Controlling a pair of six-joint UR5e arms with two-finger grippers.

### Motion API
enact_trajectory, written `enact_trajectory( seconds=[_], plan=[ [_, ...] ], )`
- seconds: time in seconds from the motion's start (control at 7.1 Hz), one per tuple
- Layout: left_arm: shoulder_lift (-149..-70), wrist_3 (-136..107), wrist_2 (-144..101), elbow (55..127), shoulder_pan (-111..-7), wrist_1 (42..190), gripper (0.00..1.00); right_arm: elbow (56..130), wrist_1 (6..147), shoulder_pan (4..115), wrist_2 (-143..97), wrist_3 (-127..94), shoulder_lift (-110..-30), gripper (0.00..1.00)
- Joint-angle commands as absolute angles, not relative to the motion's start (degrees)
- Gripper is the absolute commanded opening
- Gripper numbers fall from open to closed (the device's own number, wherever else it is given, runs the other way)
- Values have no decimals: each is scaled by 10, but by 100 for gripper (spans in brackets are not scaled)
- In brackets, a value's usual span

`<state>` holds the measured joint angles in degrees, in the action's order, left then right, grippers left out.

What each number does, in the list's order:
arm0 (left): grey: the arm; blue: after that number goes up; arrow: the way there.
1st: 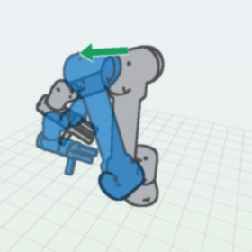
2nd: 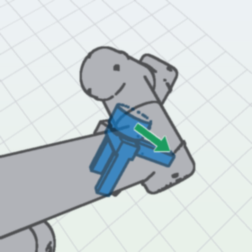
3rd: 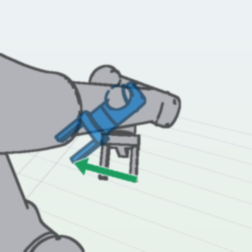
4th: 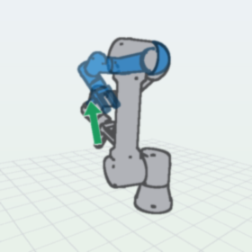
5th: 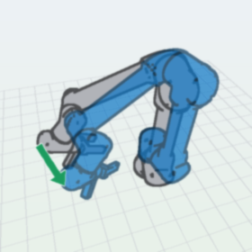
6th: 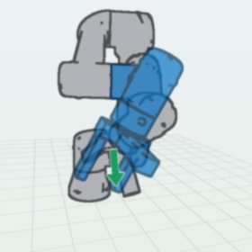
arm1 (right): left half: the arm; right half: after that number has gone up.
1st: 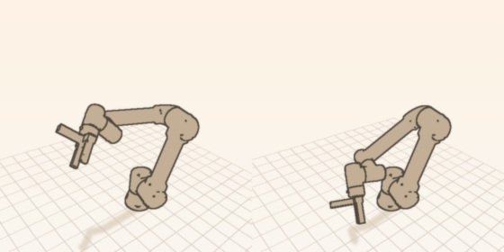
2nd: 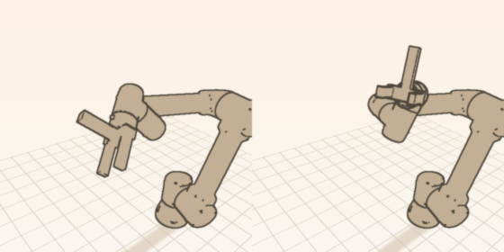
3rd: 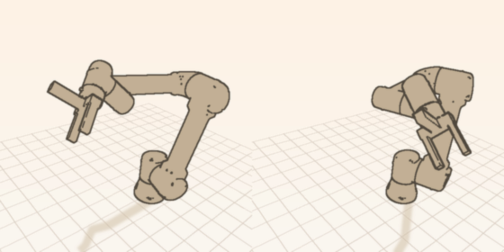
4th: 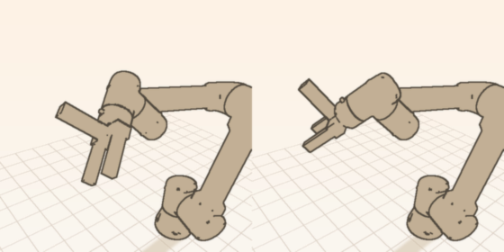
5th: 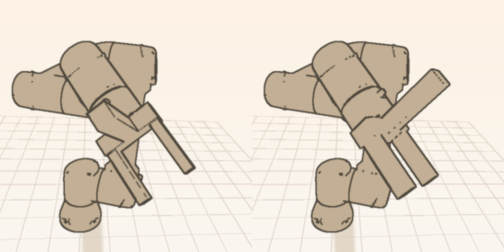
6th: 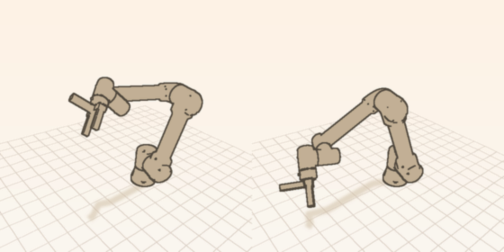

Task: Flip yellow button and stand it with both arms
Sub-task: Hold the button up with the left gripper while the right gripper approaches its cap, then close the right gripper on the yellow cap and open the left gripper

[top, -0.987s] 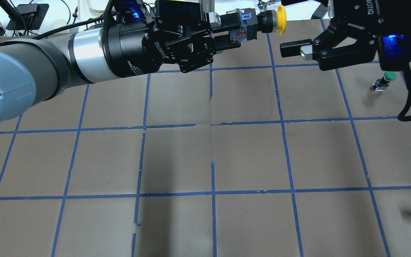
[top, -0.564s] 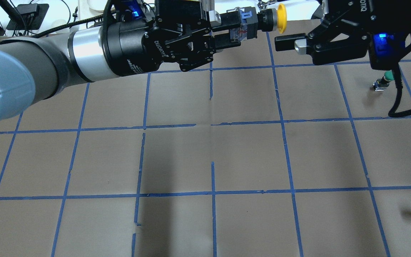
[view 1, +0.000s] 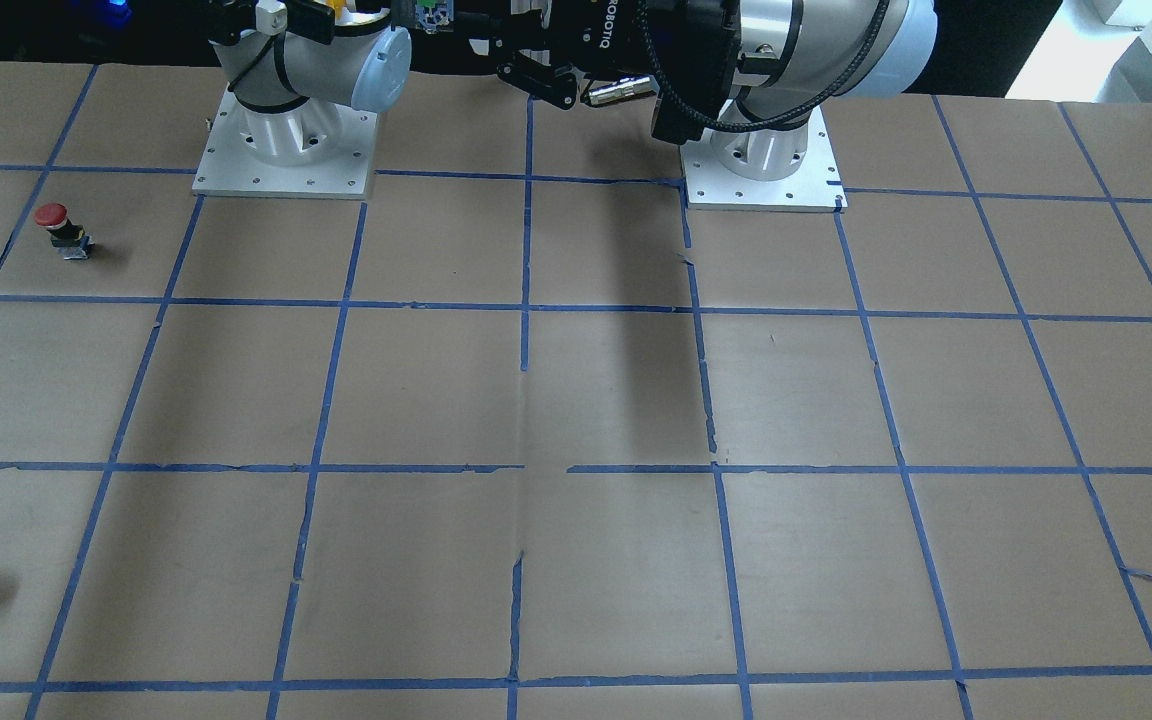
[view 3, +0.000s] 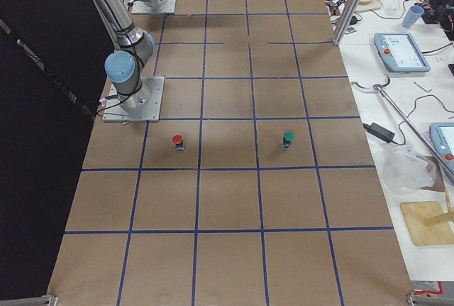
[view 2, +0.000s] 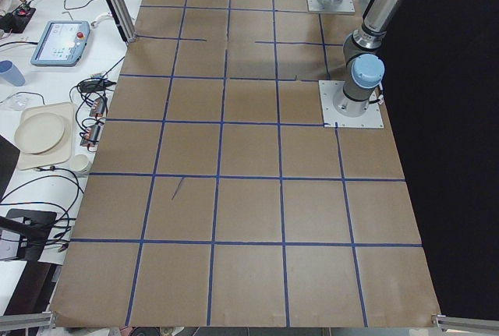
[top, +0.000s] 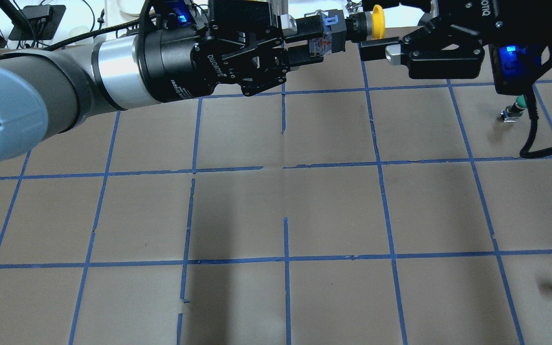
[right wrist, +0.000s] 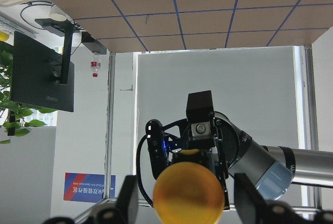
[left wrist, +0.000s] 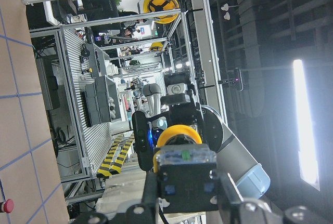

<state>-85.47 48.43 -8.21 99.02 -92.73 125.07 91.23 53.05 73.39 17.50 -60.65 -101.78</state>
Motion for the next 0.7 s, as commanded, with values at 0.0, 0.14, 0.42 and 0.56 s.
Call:
enact_trajectory(
  seconds=[0.0,0.14,0.42,0.56],
  plan=[
    [-853,484,-71,991,-927,1252,6,912,530,734,175,-606,-1018,32],
    [-853,484,-71,991,-927,1252,9,912,530,734,175,-606,-1018,30],
    [-853,484,-68,994,-928,1253,99,912,529,734,164,-606,-1018,26],
    [-853,472,-54,991,-927,1252,100,912,529,734,163,-607,-1018,25]
  ],
)
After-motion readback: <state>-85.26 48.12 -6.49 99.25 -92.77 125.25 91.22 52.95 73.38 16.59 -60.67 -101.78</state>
